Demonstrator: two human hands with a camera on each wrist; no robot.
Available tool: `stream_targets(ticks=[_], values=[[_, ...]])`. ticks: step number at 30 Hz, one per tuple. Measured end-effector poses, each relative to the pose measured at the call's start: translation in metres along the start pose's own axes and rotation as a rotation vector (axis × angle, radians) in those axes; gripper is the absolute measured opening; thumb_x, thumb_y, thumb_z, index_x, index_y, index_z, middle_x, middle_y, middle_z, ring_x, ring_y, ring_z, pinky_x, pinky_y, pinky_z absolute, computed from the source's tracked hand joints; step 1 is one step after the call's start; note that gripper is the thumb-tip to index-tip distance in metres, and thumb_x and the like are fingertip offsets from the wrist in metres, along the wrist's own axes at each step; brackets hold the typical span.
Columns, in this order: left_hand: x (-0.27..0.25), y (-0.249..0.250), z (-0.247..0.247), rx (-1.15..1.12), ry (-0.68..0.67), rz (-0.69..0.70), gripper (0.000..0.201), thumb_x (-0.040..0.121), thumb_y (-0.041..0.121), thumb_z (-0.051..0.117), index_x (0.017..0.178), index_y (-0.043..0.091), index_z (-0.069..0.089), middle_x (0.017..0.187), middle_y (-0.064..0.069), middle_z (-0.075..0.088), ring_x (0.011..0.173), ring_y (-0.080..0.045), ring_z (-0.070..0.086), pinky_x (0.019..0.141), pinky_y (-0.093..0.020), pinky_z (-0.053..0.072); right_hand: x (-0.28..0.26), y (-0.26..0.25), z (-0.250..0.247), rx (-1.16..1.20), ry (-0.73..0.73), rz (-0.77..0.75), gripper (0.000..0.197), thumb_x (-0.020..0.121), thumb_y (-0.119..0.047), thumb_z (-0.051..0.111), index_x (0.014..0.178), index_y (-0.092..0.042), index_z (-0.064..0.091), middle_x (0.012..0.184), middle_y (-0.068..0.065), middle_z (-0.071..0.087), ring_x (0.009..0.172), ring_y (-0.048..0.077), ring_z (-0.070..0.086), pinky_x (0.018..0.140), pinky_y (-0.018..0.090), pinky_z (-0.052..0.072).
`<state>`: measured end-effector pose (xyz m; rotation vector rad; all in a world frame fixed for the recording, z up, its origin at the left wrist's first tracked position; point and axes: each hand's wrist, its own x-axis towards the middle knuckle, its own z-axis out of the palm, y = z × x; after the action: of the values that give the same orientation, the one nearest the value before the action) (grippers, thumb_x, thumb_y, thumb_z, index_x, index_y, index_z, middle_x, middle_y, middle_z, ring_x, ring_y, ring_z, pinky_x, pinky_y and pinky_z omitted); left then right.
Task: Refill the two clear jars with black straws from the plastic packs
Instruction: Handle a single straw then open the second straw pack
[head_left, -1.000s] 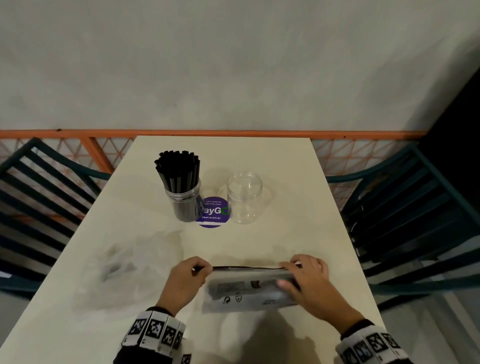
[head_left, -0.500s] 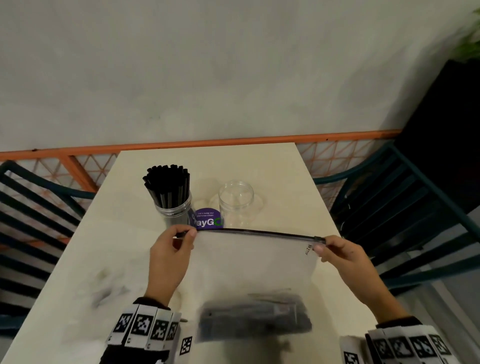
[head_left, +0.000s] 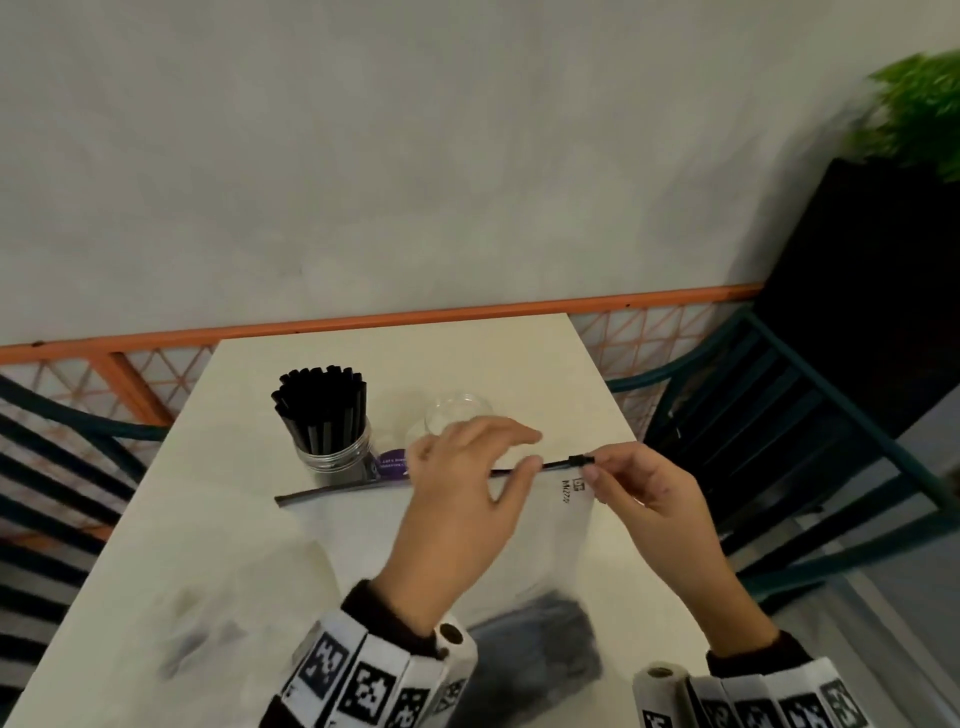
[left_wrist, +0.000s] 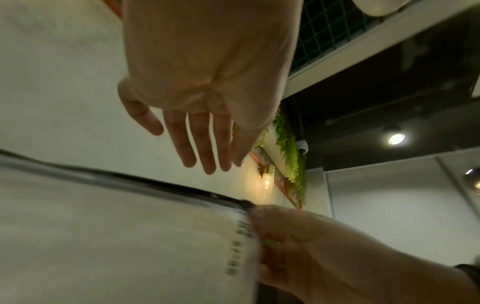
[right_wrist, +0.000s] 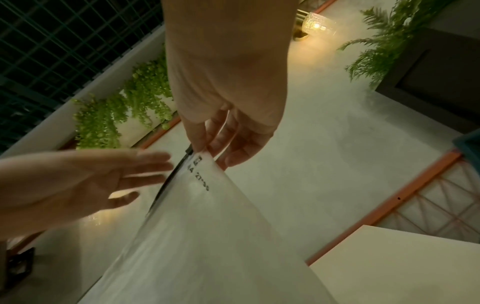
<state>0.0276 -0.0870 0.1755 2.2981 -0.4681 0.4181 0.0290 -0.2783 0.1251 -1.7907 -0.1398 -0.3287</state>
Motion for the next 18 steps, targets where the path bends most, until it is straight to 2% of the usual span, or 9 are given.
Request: stream_targets(ticks=[3,4,6,8,12,15,17,18], values=[[0.001,0.010,0.018,-0.019,-0.099,0.027,0.034,0.081,0.052,0.041,0.101,0.036,0.064,0.105,0.019,0.064,0.102,0.005,0.047,0.085,-0.018,0.018,-0.006,-0.004,0.010,-0.028,0.004,-0.038,0.010,0.080,-0.012,0.068,0.083,-0.022,0.070,0.082,-0.008,0.072,0.072,0.007,0.066,0.067,0.013,0.050],[0.002,0.010,0.021,-0.020,-0.102,0.024,0.030,0.083,0.050,0.044,0.099,0.035,0.065,0.102,0.018,0.066,0.097,0.003,0.050,0.084,-0.018,0.019,-0.008,-0.007,0.012,-0.035,0.007,-0.048,0.007,0.079,-0.017,0.068,0.084,-0.021,0.070,0.084,-0.009,0.071,0.074,0.007,0.066,0.067,0.012,0.050],[0.001,0.008,0.024,-0.036,-0.093,0.008,0.020,0.083,0.044,0.050,0.091,0.034,0.065,0.093,0.017,0.067,0.089,0.001,0.054,0.084,-0.018,0.022,-0.012,-0.011,0.015,-0.076,0.014,-0.074,0.014,0.076,-0.028,0.065,0.086,-0.020,0.071,0.088,-0.011,0.070,0.077,0.007,0.066,0.069,0.012,0.050],[0.000,0.005,0.026,-0.055,-0.077,-0.002,0.016,0.082,0.041,0.052,0.084,0.032,0.065,0.085,0.016,0.068,0.086,-0.001,0.055,0.083,-0.021,0.024,-0.014,-0.012,0.016,-0.126,0.017,-0.102,0.017,0.076,-0.033,0.064,0.085,-0.020,0.071,0.089,-0.011,0.068,0.079,0.006,0.065,0.069,0.011,0.050],[-0.001,0.001,0.026,-0.012,-0.058,0.009,0.015,0.084,0.038,0.052,0.082,0.030,0.065,0.082,0.015,0.069,0.089,-0.002,0.050,0.078,-0.023,0.024,-0.015,-0.011,0.017,-0.185,0.058,-0.148,0.003,0.080,-0.022,0.068,0.083,-0.022,0.070,0.089,-0.016,0.067,0.082,0.006,0.063,0.070,0.014,0.049],[-0.004,-0.008,0.019,0.026,-0.017,0.006,0.012,0.083,0.034,0.054,0.080,0.029,0.064,0.079,0.014,0.069,0.087,-0.003,0.050,0.075,-0.023,0.023,-0.013,-0.013,0.012,-0.178,0.125,-0.114,0.010,0.081,-0.016,0.068,0.079,-0.026,0.067,0.087,-0.018,0.066,0.077,0.004,0.060,0.062,0.013,0.043],[-0.006,-0.021,0.010,0.034,0.014,-0.012,0.007,0.081,0.031,0.058,0.078,0.029,0.064,0.076,0.013,0.070,0.081,-0.003,0.052,0.079,-0.024,0.028,-0.010,-0.011,0.004,-0.115,0.177,-0.055,0.015,0.083,-0.013,0.067,0.078,-0.026,0.066,0.080,-0.014,0.065,0.066,0.005,0.055,0.056,0.014,0.039],[-0.007,-0.030,0.004,0.034,0.027,-0.027,0.006,0.079,0.031,0.059,0.077,0.029,0.064,0.075,0.013,0.070,0.077,-0.003,0.054,0.082,-0.028,0.035,-0.008,-0.010,-0.001,-0.080,0.195,-0.026,0.014,0.083,-0.013,0.066,0.078,-0.026,0.066,0.078,-0.009,0.065,0.064,0.005,0.053,0.056,0.017,0.041]])
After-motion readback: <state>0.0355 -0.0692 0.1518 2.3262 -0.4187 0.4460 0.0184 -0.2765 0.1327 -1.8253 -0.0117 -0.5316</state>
